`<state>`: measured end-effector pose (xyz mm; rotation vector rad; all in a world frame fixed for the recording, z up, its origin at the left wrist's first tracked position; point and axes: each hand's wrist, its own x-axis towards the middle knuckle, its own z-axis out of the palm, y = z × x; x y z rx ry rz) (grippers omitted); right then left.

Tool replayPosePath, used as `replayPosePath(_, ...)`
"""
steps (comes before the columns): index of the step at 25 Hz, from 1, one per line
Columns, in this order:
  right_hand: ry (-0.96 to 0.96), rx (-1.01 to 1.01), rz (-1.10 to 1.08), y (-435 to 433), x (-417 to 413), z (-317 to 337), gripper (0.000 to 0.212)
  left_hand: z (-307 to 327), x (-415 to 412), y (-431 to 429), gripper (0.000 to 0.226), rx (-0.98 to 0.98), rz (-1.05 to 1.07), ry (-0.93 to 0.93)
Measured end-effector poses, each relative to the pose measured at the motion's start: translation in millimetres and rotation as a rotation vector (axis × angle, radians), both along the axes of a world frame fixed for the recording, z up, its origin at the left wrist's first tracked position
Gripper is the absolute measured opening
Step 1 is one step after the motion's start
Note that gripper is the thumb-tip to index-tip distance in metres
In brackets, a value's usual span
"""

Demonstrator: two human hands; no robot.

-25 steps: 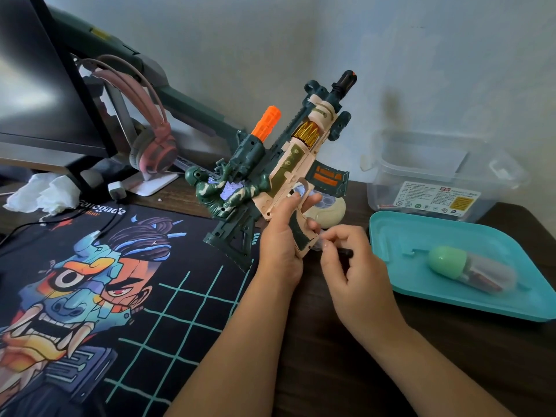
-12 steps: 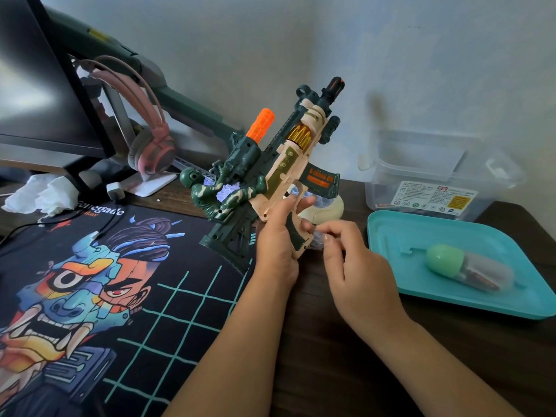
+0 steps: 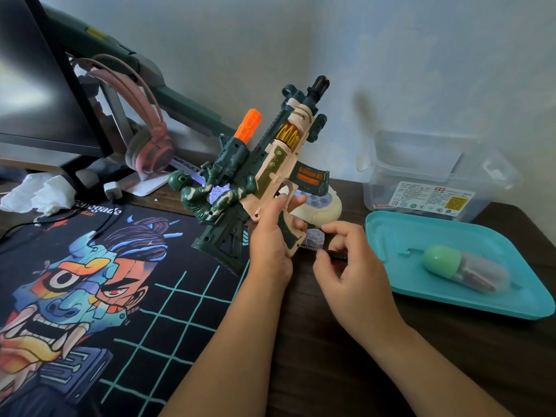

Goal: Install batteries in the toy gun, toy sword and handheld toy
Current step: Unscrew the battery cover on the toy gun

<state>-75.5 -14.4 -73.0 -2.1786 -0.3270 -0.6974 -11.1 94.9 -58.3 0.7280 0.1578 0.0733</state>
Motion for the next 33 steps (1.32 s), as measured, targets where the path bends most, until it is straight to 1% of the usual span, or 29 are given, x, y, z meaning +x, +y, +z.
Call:
replayPosePath(1,0.023,0.020,0.009,0.7,-0.2,0.9,0.019,-0.3,0.1,0.0,0.013,0.003,0.002,-0.002)
replayPosePath(2,0.037,0.036,0.010,1.8,-0.2,1.7,0.021,-0.3,-0.3,-0.4,0.013,0.010,0.003,-0.004)
replayPosePath(4,0.020,0.016,-0.033,2.8,2.1,1.4,0.032,-0.4,-1.4,-1.3,0.012,0.026,0.010,-0.005)
replayPosePath(6,0.006,-0.001,-0.052,2.3,3.7,0.5,0.022,0.0,-1.9,-1.5,0.012,0.028,0.011,-0.001)
replayPosePath(9,-0.001,-0.004,-0.012,0.5,2.4,-1.6,0.021,0.3,-0.9,-0.7,0.012,0.025,0.010,0.007)
replayPosePath(10,0.008,-0.002,-0.008,-0.3,2.6,-2.2,0.017,0.4,-0.9,-0.9,0.011,0.026,0.013,0.011)
replayPosePath(11,0.021,0.001,-0.005,-0.1,2.7,-1.8,0.017,0.3,-1.1,-1.2,0.011,0.030,0.016,0.019)
replayPosePath(13,0.015,-0.020,-0.023,-0.1,2.8,-2.4,0.029,0.5,-1.5,-1.4,0.011,0.029,0.018,0.030)
replayPosePath(15,-0.013,-0.027,-0.023,1.1,1.6,-2.9,0.028,0.6,-1.0,-0.6,0.012,0.006,0.011,0.032)
replayPosePath(17,-0.021,-0.011,-0.013,2.2,-0.8,-2.8,0.034,1.5,-1.4,0.2,0.012,-0.001,0.005,0.027)
replayPosePath(19,0.007,0.012,-0.042,2.0,0.0,-2.1,0.032,1.9,-2.2,0.1,0.011,0.007,0.006,0.022)
replayPosePath(21,-0.004,-0.009,-0.081,1.2,1.4,-2.0,0.034,1.6,-2.7,-0.3,0.011,0.014,0.011,0.026)
replayPosePath(23,-0.024,-0.008,-0.054,2.0,-0.2,-1.3,0.029,1.1,-2.3,-0.4,0.013,0.014,0.013,0.026)
replayPosePath(25,-0.018,-0.006,-0.025,2.1,-1.3,-1.9,0.031,0.6,-2.0,0.1,0.014,0.020,0.017,0.020)
replayPosePath(27,0.008,-0.013,-0.057,1.6,-0.5,-1.1,0.032,0.5,-2.3,0.3,0.014,0.025,0.020,0.021)
replayPosePath(29,-0.015,-0.022,-0.084,0.4,1.3,-1.9,0.030,0.6,-2.2,0.3,0.013,0.019,0.023,0.021)
replayPosePath(32,-0.061,-0.018,-0.050,0.7,-0.9,-1.2,0.033,-0.1,-1.2,0.5,0.013,0.018,0.029,0.011)
replayPosePath(33,-0.069,-0.030,-0.037,1.0,-1.1,-1.7,0.030,-0.3,-1.3,0.5,0.013,0.022,0.030,0.008)
